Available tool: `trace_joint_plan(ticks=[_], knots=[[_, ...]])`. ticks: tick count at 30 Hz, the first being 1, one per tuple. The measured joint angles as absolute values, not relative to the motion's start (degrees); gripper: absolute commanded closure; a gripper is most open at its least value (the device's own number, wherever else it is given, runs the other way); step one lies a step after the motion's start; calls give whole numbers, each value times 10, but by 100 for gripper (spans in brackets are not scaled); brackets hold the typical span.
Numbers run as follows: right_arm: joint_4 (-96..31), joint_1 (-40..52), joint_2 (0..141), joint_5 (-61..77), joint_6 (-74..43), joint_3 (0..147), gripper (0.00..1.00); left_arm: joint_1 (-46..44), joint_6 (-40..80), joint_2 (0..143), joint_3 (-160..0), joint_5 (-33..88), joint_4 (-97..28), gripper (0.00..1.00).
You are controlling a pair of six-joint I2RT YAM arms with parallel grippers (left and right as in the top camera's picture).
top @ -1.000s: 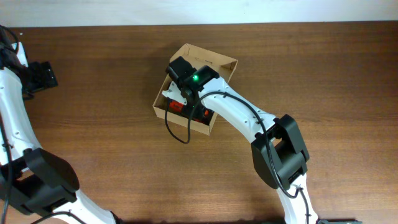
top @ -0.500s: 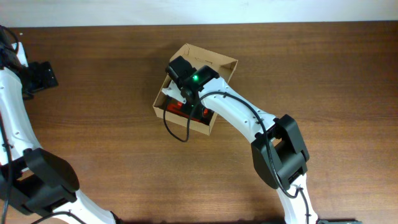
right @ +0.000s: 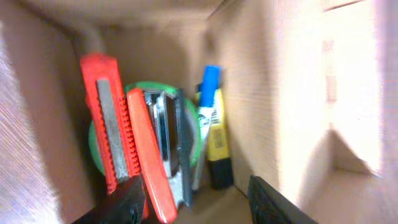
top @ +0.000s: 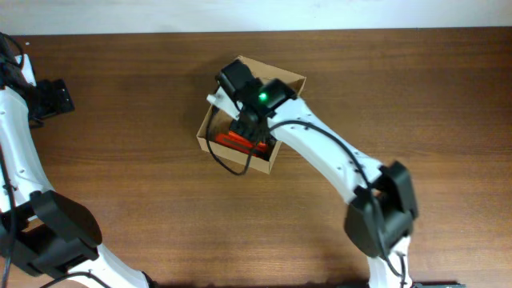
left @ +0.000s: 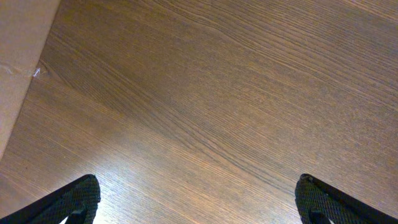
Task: Pack container
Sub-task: 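Release the stapler in the box and lift the right gripper away, then raise both grippers to the box lid's side edges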
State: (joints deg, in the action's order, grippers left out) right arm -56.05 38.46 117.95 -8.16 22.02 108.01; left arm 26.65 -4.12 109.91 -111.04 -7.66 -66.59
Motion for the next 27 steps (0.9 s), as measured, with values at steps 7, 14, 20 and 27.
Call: trace_joint_plan(ticks=[7,14,20,27], knots=[[-559,381,1056,-90,149,1080,54,267,-41,1099,-1110,-77,-666,0],[-613,310,925,-99,82,1096,64,267,-41,1099,-1110,-76,-666,0],[-659,205,867,-94,41,1097,83,267,-41,1099,-1110,-77,-666,0],[-681,106,864,-40,-1,1097,96,267,-41,1099,-1110,-77,-666,0]])
